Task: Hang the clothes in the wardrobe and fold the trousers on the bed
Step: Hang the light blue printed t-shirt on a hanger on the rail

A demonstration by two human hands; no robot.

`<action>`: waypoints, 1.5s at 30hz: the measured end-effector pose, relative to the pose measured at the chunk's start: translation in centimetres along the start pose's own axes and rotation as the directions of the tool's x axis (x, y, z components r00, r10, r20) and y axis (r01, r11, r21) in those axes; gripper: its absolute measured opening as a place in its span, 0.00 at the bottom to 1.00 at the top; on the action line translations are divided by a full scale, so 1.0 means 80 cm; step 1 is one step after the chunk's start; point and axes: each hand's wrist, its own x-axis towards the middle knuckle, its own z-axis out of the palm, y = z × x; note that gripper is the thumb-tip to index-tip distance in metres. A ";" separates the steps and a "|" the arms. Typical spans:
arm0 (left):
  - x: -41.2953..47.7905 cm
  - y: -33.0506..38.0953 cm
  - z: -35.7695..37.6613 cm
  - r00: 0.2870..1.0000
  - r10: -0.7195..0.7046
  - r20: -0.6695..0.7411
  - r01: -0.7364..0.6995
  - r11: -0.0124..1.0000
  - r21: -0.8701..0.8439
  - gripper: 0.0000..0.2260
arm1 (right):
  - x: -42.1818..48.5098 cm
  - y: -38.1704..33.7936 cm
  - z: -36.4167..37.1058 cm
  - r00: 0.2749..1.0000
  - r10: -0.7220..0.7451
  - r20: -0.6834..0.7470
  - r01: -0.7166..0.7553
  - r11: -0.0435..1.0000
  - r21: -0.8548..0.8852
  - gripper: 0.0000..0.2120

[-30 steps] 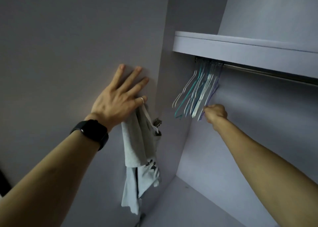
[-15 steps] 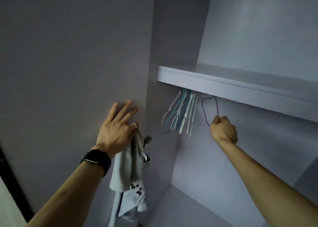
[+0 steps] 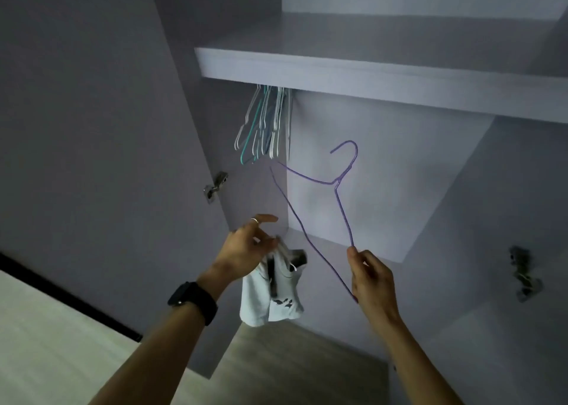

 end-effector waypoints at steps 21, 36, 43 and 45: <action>-0.036 0.034 0.024 0.875 0.428 0.226 -0.483 0.741 0.466 0.11 | 0.055 -0.073 -0.031 0.873 0.352 0.337 -0.473 0.776 0.417 0.15; -0.020 0.033 -0.033 0.968 0.244 -0.062 -0.219 0.938 0.267 0.04 | 0.103 -0.111 -0.043 0.947 0.321 0.008 -0.186 0.529 0.828 0.24; -0.026 0.066 -0.061 0.976 0.216 -0.032 -0.210 0.969 0.127 0.05 | 0.144 -0.165 0.006 0.951 0.164 0.261 -0.307 0.436 0.846 0.09; -0.028 0.073 -0.074 0.977 0.210 -0.036 -0.204 0.972 0.120 0.04 | 0.149 -0.167 0.025 0.933 0.156 0.323 -0.358 0.467 0.808 0.13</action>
